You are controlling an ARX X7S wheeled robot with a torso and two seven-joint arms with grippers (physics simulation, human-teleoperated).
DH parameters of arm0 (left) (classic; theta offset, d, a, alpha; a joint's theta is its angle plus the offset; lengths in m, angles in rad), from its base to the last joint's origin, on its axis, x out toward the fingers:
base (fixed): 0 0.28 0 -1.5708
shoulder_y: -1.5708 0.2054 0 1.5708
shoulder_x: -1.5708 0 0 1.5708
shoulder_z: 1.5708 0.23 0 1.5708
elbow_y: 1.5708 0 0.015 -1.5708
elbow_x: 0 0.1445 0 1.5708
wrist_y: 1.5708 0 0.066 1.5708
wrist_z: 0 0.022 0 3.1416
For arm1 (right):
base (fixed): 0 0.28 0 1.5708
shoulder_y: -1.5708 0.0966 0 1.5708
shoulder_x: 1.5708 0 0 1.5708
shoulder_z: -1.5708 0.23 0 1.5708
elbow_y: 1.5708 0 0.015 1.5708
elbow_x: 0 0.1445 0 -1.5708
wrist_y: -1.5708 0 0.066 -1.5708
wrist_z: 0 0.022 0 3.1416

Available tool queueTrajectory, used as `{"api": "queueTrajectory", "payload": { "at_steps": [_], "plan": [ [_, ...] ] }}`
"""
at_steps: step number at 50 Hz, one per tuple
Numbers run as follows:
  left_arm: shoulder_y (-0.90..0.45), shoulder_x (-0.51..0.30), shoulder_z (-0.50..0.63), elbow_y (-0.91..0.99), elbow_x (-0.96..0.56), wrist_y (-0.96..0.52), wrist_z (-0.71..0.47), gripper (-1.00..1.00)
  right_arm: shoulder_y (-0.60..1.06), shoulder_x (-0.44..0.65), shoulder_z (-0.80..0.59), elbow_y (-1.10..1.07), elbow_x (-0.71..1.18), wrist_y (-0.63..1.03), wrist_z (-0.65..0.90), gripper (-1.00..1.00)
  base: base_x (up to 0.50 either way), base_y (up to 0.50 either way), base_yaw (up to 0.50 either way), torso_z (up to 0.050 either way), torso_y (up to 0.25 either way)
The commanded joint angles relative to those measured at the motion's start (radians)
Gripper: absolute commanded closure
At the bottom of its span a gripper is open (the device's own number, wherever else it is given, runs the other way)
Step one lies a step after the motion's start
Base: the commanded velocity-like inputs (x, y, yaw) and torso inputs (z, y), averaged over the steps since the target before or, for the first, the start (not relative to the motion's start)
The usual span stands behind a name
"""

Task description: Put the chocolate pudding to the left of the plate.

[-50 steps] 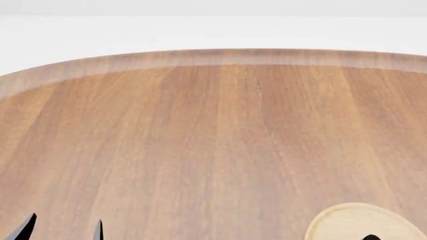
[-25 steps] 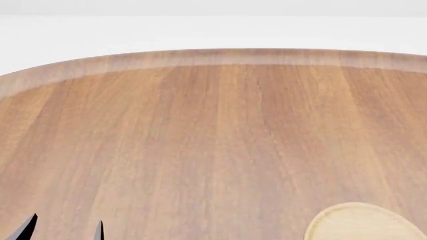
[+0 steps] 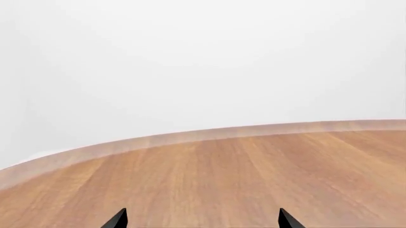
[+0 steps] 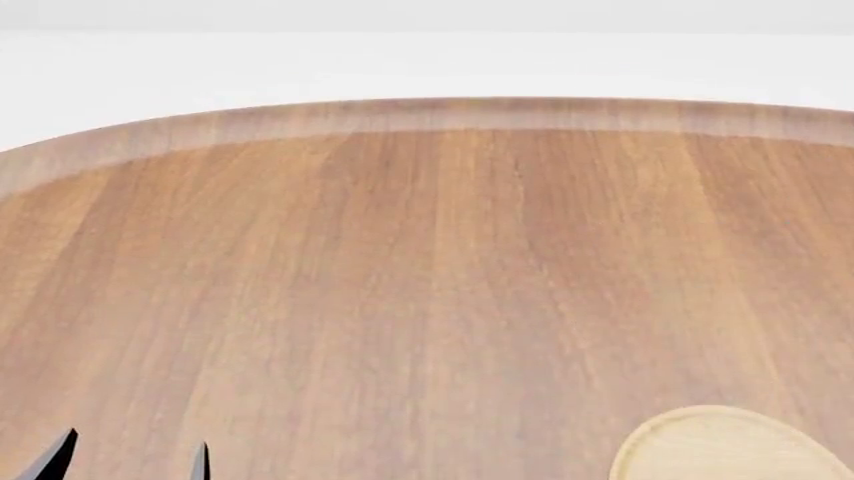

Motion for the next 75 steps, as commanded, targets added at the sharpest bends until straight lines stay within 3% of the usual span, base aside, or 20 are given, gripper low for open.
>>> {"api": "queueTrajectory", "payload": {
  "at_steps": [1, 42, 43, 55, 75],
  "plan": [
    [-0.001, -0.002, 0.004, -0.004, -0.001, 0.004, -0.002, -1.00, -0.001, -0.019, -0.014, 0.036, -0.014, -0.018, -0.001, -1.00, 0.00, 0.00, 0.00, 0.000, 0.000],
    [-0.003, -0.010, 0.018, -0.008, -0.004, 0.008, -0.011, -1.00, -0.023, -0.057, -0.047, 0.116, -0.040, -0.096, -0.022, -1.00, 0.00, 0.00, 0.00, 0.000, 0.000],
    [-0.003, -0.010, 0.019, -0.007, -0.003, 0.008, -0.011, -1.00, -0.031, -0.055, -0.045, 0.109, -0.036, -0.099, -0.022, 1.00, 0.00, 0.00, 0.00, 0.000, 0.000],
    [-0.004, -0.012, 0.022, -0.010, -0.004, 0.013, -0.014, -1.00, -0.039, -0.059, -0.065, 0.113, -0.056, -0.129, -0.032, 1.00, 0.00, 0.00, 0.00, 0.000, 0.000],
    [-0.009, -0.017, 0.026, -0.010, -0.008, 0.013, -0.017, -1.00, 0.105, -0.040, -0.078, -0.005, -0.076, -0.028, -0.020, 1.00, 0.00, 0.00, 0.00, 0.000, 0.000]
  ]
}}
